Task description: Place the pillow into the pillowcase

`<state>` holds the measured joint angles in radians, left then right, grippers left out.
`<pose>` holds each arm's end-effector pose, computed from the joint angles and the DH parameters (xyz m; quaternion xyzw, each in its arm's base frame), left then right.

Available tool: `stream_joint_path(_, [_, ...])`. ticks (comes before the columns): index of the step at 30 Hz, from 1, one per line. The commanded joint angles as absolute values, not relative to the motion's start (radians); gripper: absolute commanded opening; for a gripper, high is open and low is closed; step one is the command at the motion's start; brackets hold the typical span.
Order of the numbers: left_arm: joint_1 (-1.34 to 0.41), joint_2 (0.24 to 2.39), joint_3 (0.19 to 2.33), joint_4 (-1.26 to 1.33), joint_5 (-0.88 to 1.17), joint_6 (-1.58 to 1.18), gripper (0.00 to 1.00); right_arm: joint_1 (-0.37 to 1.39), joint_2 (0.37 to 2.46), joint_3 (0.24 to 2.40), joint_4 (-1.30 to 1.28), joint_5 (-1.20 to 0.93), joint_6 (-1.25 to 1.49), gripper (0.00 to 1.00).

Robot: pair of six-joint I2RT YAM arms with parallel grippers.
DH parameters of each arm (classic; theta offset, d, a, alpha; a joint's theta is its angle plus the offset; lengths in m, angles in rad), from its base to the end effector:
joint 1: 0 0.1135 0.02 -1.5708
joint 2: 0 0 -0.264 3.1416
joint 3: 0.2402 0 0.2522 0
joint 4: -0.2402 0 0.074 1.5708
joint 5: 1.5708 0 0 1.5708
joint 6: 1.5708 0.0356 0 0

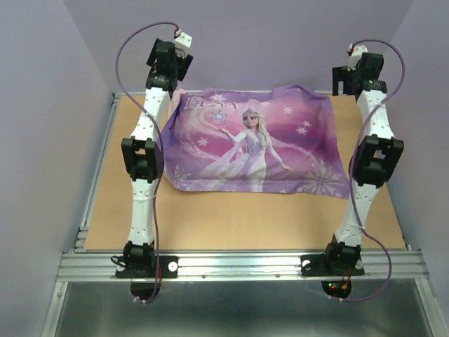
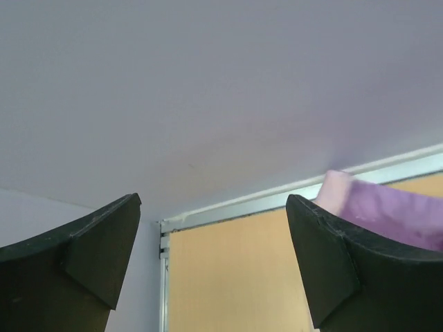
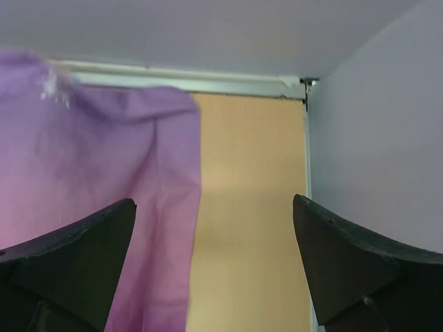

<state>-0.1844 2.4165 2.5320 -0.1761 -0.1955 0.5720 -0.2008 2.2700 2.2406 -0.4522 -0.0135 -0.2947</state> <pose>0.5545 -0.0964 0.3698 0.2054 0.6982 0.2011 0.6556 0.5230 -0.1060 0.3176 -0.0436 0.8542 -0.1214 0.5037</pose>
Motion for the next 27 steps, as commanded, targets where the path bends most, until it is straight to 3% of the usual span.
stream_joint_path(1, [-0.170, 2.222, 2.646, -0.335, -0.206, 0.453, 0.99, -0.216, 2.087, 2.321, -0.545, 0.020, -0.270, 1.00])
stream_joint_path(2, [-0.170, 2.139, 2.333, -0.266, -0.225, 0.446, 0.99, -0.216, 2.057, 2.295, -0.545, 0.012, -0.281, 1.00])
stream_joint_path(3, [-0.167, 1.994, 2.204, -0.147, -0.225, 0.434, 0.99, -0.218, 2.010, 2.240, -0.545, 0.008, -0.284, 1.00])
stream_joint_path(5, [-0.160, 1.909, 2.027, -0.130, -0.218, 0.402, 0.99, -0.218, 1.955, 2.182, -0.545, -0.030, -0.293, 1.00])
stream_joint_path(11, [-0.086, 1.817, 1.981, -0.431, -0.017, 0.224, 0.99, -0.218, 1.774, 1.921, -0.557, -0.161, -0.276, 1.00])
stream_joint_path(18, [-0.080, 1.622, 1.708, -0.419, 0.129, 0.173, 0.99, -0.218, 1.605, 1.683, -0.693, -0.425, -0.192, 1.00])
stream_joint_path(22, [-0.089, 1.522, 1.507, -0.358, 0.207, 0.161, 0.99, -0.213, 1.552, 1.473, -0.690, -0.468, -0.126, 1.00])
stream_joint_path(27, [-0.136, 1.421, 1.255, -0.273, 0.160, 0.166, 0.99, -0.193, 1.445, 1.196, -0.611, -0.488, -0.101, 1.00])
